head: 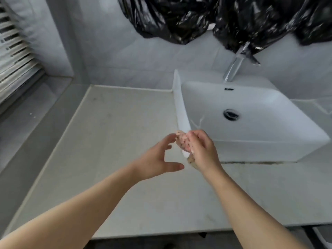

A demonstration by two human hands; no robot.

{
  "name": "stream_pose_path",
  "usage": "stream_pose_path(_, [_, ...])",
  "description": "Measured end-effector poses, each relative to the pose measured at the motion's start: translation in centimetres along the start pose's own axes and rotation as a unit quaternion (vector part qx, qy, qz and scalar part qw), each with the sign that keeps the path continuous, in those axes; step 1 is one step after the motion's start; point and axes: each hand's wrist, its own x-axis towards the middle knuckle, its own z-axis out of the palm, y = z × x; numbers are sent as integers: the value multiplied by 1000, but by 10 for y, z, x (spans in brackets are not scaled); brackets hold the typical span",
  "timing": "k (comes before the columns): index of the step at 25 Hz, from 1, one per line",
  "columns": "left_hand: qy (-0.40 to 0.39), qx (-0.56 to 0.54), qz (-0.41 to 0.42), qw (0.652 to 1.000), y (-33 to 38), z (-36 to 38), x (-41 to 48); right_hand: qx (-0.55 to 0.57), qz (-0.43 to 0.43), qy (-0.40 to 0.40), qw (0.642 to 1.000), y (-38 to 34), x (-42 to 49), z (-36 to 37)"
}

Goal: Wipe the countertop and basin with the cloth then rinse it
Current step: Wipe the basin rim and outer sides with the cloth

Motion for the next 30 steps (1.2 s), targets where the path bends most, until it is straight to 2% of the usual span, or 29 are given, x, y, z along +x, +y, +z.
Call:
stream_pose_path(2, [5,-28,18,999,31,4,28,74,34,6,997,-19,29,-17])
stream_pose_path(5, [26,-73,43,996,76,14,78,272,84,-110,952,-40,76,-46])
stream_pose_path(7, [48,-22,0,999,96,18,110,307,65,-144,938,-44,101,-65])
stream_pose_path(8, [58,1,-26,998,102,18,125,271,45,-140,951,-41,112,-75])
stream_pose_path(10, [74,39,-40,996,108,20,153,77,-22,-69,994,-33,130,-96])
stream_pose_path(12, [94,60,-45,993,111,25,177,-89,-78,1,993,-20,147,-112])
stream_pose_path(13, [96,47,-47,993,113,30,188,-104,-85,3,991,-16,156,-118])
stream_pose_path(16, [43,-134,-75,987,116,44,218,-42,-69,-17,997,-10,182,-130])
stream_pose_path(17, [21,-160,-82,984,115,47,228,-43,-64,-25,997,-8,189,-134])
stream_pose_path(19, [-15,-95,-90,991,114,48,248,-85,-87,-27,992,-2,201,-144])
stream_pose_path(22, [-29,72,-94,993,115,42,272,-200,-123,-75,969,6,222,-153])
stream_pose_path(25, [-27,81,-106,991,105,38,282,-306,-136,-94,938,12,235,-154])
stream_pose_path(27, [-46,53,-96,993,101,38,285,-313,-132,-98,935,15,237,-149])
stream_pose_path(30, [-53,93,-135,985,92,36,291,-212,-83,-122,966,21,242,-148])
